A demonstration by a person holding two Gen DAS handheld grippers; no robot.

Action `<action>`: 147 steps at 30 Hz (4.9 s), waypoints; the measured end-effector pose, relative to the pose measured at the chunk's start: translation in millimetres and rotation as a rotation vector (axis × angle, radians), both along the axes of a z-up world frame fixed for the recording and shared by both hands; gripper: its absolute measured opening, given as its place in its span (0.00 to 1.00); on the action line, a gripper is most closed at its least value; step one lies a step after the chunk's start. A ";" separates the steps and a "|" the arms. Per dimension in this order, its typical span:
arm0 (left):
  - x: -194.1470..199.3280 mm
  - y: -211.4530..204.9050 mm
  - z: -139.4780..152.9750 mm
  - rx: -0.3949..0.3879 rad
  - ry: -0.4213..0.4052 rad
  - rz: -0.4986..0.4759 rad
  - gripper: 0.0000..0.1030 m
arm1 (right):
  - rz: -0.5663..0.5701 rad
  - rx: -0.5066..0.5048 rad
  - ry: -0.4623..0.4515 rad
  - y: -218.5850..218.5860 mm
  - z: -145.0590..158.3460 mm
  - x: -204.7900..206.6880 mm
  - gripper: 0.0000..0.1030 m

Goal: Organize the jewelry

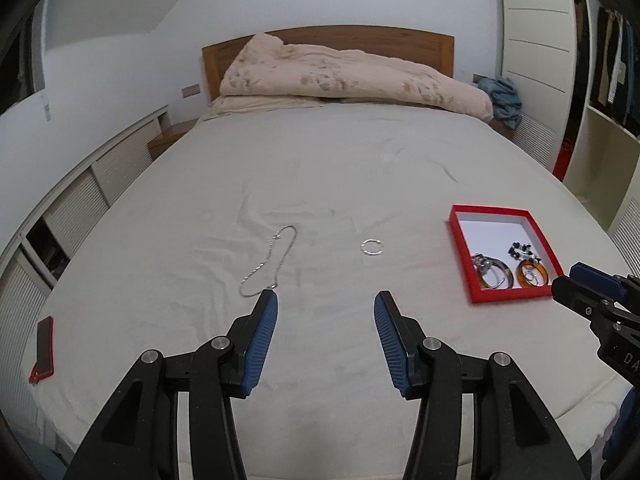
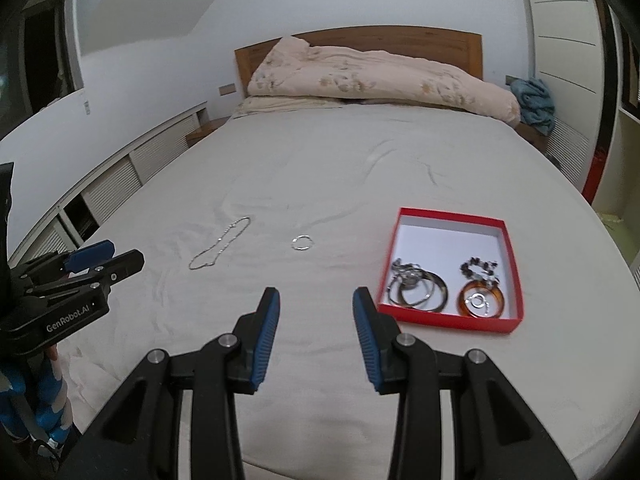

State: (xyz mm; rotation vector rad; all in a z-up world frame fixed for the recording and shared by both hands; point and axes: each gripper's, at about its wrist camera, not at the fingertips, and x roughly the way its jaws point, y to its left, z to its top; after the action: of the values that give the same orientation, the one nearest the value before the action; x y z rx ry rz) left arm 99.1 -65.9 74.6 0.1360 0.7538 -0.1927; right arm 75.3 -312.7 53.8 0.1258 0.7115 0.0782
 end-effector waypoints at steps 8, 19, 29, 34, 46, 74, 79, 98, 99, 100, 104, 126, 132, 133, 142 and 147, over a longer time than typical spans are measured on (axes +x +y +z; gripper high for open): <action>5.3 26.5 -3.1 -0.015 0.009 0.038 0.49 | 0.048 -0.018 0.018 24.8 -1.1 10.3 0.35; 33.4 60.6 -33.8 -0.029 0.054 0.101 0.64 | 0.103 -0.030 0.068 49.2 -24.4 40.9 0.35; 88.9 103.6 -97.8 -0.081 0.129 0.166 0.74 | 0.124 -0.013 0.140 55.5 -79.5 101.5 0.35; 126.4 98.9 -119.7 -0.103 0.131 0.111 0.79 | 0.135 -0.013 0.158 58.1 -107.6 138.8 0.44; 208.9 59.5 -171.9 -0.011 0.144 0.028 0.79 | 0.112 -0.008 0.147 50.5 -156.3 232.7 0.48; 205.2 49.6 -178.8 -0.093 0.196 -0.057 0.05 | 0.157 0.007 0.109 54.0 -162.7 239.7 0.37; 185.4 41.4 -150.9 -0.106 0.156 -0.069 0.05 | 0.147 0.031 0.074 47.3 -134.5 215.1 0.37; 136.6 -106.0 -53.4 -0.251 0.068 -0.310 0.05 | -0.051 -0.012 0.010 -76.6 -67.1 118.0 0.37; 136.0 -116.8 -52.1 -0.261 0.070 -0.325 0.05 | -0.068 -0.015 0.015 -86.5 -68.5 114.6 0.37; 136.0 -133.0 -51.4 -0.273 0.074 -0.347 0.05 | -0.090 -0.020 0.021 -100.3 -71.1 109.9 0.37; 137.2 -186.8 -57.1 -0.284 0.095 -0.412 0.05 | -0.150 -0.034 0.045 -138.1 -83.0 101.6 0.37; 194.3 -289.1 -166.7 -0.116 0.272 -0.378 0.05 | -0.195 -0.056 0.198 -206.8 -161.4 165.2 0.38; 195.1 -282.1 -164.1 -0.127 0.271 -0.365 0.26 | -0.213 -0.076 0.205 -207.7 -160.0 165.8 0.42; 194.2 -280.5 -162.6 -0.130 0.270 -0.362 0.30 | -0.214 -0.078 0.202 -207.7 -158.4 163.8 0.46; 172.8 -259.8 -125.3 -0.152 0.230 -0.355 0.42 | -0.239 -0.077 0.182 -202.1 -135.8 135.5 0.52; 154.8 -245.5 -98.9 -0.142 0.184 -0.339 0.53 | -0.268 -0.061 0.174 -198.4 -117.6 109.9 0.52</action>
State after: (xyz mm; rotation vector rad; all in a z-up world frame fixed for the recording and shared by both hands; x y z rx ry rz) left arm 253.9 -311.4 -24.3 0.1111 0.8943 -0.5861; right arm 185.1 -511.1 -63.8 0.1705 0.8636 -0.2132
